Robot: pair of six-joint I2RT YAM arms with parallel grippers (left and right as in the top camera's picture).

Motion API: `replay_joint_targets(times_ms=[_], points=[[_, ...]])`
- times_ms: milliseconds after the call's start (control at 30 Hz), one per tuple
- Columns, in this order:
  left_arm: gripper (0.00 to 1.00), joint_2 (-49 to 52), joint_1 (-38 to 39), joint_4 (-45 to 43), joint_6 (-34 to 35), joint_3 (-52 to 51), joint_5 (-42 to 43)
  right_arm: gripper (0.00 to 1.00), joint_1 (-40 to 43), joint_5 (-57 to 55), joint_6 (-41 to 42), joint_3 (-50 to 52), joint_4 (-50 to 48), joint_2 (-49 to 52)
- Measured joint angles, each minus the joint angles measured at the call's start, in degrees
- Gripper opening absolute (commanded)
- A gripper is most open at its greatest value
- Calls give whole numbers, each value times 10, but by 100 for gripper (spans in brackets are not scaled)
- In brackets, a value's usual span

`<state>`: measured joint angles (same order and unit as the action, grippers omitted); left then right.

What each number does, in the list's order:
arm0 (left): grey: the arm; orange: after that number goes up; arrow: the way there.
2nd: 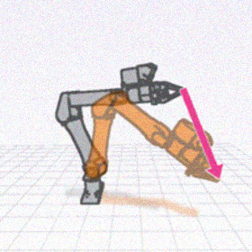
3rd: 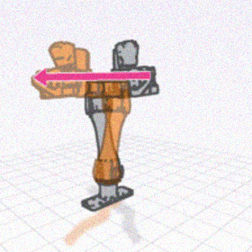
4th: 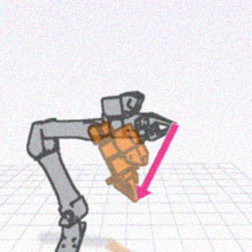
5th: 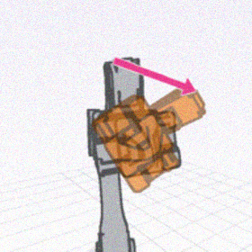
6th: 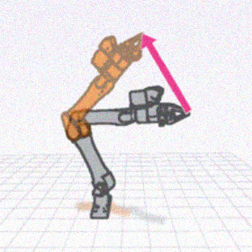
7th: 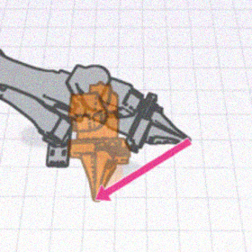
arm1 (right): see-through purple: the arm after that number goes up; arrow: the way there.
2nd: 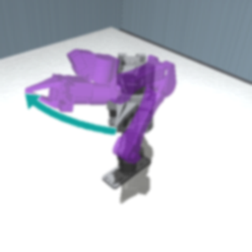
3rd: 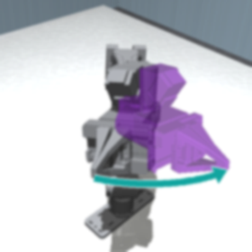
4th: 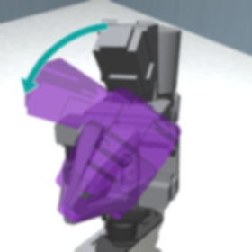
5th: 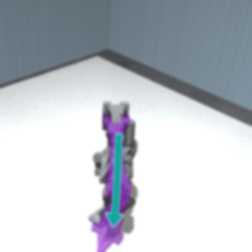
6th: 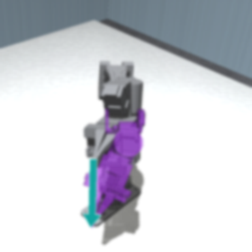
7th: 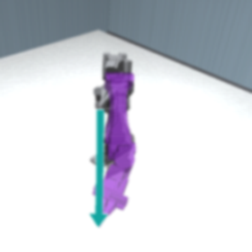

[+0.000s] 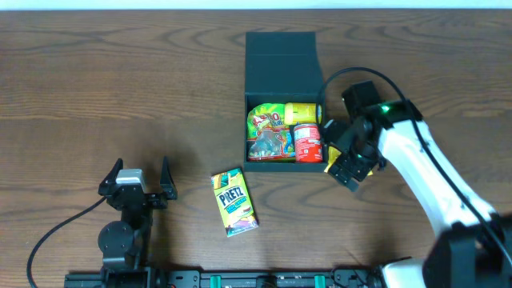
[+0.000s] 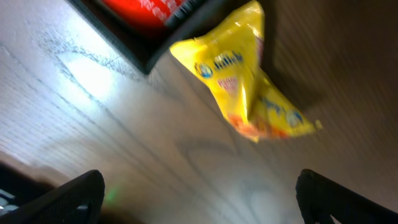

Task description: Pack container

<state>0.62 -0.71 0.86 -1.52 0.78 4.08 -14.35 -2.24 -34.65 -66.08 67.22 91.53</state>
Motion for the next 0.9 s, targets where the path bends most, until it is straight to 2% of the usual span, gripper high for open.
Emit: replay_joint_targets(times_ms=[200,500,700,900], points=[[95,0,0,0,0,0,0,99,0,0,-47,0,-69,65],[95,0,0,0,0,0,0,99,0,-45,-116,2,-110,122],[95,0,0,0,0,0,0,99,0,-62,-140,22,-188,127],[95,0,0,0,0,0,0,92,0,-55,-142,59,-236,111]])
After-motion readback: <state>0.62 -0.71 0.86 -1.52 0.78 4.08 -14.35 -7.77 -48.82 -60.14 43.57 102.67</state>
